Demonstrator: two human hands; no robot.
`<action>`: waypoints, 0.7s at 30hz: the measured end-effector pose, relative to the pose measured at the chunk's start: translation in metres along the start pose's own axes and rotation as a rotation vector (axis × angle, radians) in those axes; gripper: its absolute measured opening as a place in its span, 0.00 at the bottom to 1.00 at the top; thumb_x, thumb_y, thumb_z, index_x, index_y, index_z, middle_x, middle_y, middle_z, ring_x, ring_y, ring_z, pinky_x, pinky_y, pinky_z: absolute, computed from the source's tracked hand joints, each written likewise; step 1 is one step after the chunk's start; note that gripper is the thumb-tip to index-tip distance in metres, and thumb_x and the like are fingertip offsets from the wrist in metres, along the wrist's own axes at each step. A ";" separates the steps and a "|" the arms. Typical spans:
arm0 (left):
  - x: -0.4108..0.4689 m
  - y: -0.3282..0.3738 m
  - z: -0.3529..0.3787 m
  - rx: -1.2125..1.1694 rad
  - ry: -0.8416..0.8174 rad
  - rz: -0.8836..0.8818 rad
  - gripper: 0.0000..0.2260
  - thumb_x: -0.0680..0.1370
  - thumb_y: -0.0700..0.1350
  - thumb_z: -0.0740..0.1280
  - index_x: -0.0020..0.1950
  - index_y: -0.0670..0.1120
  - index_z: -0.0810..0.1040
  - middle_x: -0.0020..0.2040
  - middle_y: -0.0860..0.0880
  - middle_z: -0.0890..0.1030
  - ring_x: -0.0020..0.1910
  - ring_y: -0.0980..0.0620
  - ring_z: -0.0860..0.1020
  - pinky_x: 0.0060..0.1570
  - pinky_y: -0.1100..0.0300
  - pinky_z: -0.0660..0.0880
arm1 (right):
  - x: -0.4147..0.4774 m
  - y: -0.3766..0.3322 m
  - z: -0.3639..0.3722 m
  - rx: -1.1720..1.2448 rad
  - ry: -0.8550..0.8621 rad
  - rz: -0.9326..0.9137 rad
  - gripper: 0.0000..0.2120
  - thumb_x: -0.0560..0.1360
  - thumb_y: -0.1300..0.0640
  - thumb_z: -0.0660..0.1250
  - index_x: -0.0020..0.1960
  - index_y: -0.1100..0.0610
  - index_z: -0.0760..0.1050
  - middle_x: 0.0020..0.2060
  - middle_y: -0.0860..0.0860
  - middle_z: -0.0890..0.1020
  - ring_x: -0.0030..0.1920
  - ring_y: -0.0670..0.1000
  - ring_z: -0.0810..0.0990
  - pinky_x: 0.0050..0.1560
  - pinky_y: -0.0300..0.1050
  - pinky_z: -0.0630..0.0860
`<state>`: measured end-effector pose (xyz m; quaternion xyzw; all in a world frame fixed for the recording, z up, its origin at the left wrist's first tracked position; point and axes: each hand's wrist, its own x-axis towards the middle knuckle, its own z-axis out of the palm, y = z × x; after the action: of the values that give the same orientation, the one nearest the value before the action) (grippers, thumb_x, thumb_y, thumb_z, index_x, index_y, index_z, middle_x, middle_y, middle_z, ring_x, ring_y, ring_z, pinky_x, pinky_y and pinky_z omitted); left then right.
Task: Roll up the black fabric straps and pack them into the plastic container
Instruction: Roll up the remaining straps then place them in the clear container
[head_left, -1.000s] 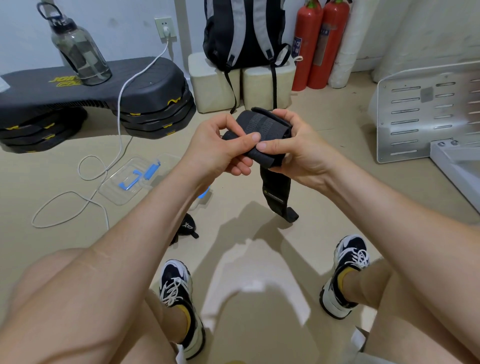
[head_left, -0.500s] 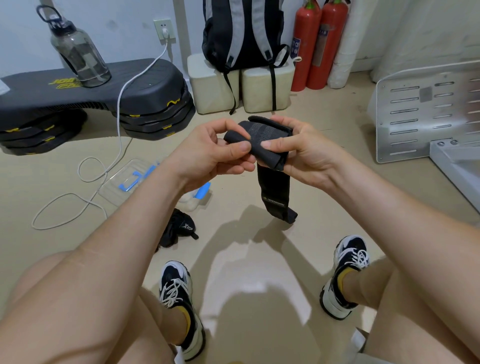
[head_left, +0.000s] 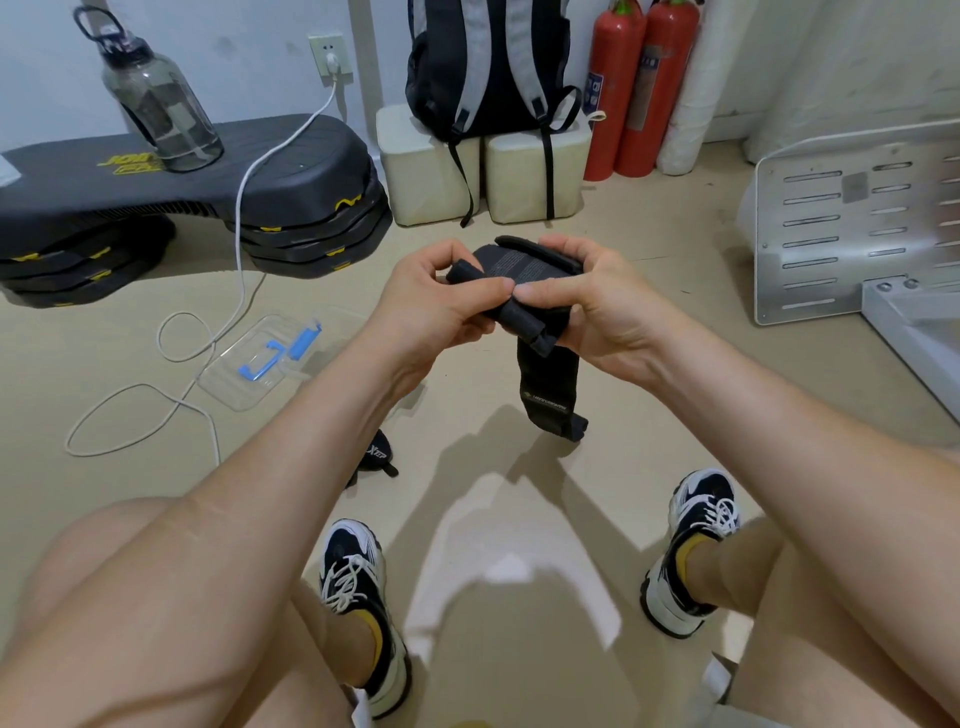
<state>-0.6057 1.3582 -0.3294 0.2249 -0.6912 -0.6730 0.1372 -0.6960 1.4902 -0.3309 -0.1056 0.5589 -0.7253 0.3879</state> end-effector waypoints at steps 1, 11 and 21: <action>0.000 0.000 0.001 -0.004 0.014 -0.005 0.14 0.75 0.36 0.73 0.37 0.46 0.69 0.26 0.51 0.75 0.24 0.53 0.74 0.27 0.63 0.71 | 0.000 0.000 0.000 -0.029 0.002 -0.010 0.32 0.71 0.76 0.68 0.72 0.60 0.64 0.64 0.63 0.74 0.49 0.58 0.81 0.46 0.55 0.81; -0.003 0.001 -0.007 -0.068 -0.113 -0.022 0.03 0.77 0.40 0.71 0.46 0.45 0.77 0.32 0.46 0.79 0.27 0.52 0.79 0.26 0.66 0.74 | -0.004 -0.004 -0.001 -0.015 -0.018 -0.015 0.26 0.73 0.76 0.66 0.69 0.65 0.67 0.61 0.62 0.73 0.49 0.61 0.82 0.38 0.49 0.84; 0.000 -0.001 -0.016 -0.065 -0.232 0.038 0.07 0.71 0.44 0.70 0.48 0.44 0.78 0.38 0.49 0.82 0.37 0.52 0.82 0.43 0.63 0.77 | -0.009 -0.008 -0.004 0.063 -0.030 0.016 0.22 0.76 0.73 0.64 0.69 0.66 0.68 0.61 0.63 0.75 0.47 0.58 0.84 0.37 0.44 0.83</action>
<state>-0.5977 1.3444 -0.3297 0.1279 -0.6845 -0.7137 0.0760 -0.6954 1.4997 -0.3223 -0.0997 0.5307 -0.7378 0.4050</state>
